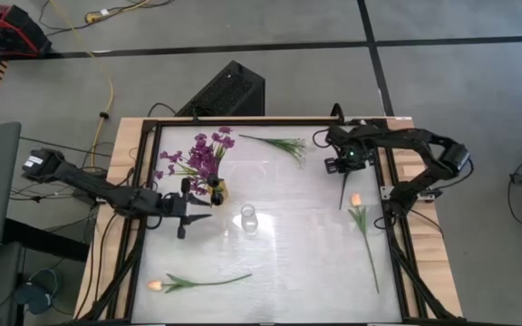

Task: Sort flowers into vase by color
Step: Put the right white flower into the transparent vase

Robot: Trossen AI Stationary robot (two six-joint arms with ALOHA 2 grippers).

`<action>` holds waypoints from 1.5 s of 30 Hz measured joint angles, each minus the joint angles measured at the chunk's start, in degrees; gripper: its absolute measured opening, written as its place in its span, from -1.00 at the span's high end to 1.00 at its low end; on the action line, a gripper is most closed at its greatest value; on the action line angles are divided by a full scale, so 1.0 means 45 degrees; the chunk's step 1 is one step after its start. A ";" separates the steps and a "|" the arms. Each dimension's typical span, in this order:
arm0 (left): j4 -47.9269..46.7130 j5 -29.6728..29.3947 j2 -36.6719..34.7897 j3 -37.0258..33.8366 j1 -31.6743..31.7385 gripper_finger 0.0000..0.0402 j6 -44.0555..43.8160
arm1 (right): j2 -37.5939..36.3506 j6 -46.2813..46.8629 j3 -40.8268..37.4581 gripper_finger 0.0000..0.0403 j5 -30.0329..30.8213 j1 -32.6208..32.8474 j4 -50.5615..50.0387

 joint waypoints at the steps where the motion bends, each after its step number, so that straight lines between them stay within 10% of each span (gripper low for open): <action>1: -0.0108 0.0104 0.0010 0.0000 0.0085 0.33 -0.0060 | -0.0002 -0.0028 -0.0120 0.15 -0.0135 -0.0005 0.0174; 10: -0.0335 0.0067 -0.0010 0.0000 0.0184 0.33 -0.0306 | -0.0336 -0.0375 -0.0182 0.86 -0.0209 0.0349 0.0592; 24: -0.0341 0.0098 -0.0010 0.0000 0.0179 0.33 -0.0526 | -0.3792 -0.0080 0.2246 0.86 0.0992 0.1482 0.1187; 34: -0.0343 0.0160 -0.0010 0.0000 0.0179 0.33 -0.0524 | -0.5666 -0.1647 0.2545 0.86 0.1357 0.5109 0.8371; 45: -0.0339 0.0155 -0.0010 0.0000 0.0179 0.33 -0.0617 | -0.2381 -0.6207 0.2550 0.86 0.2238 0.9315 1.6350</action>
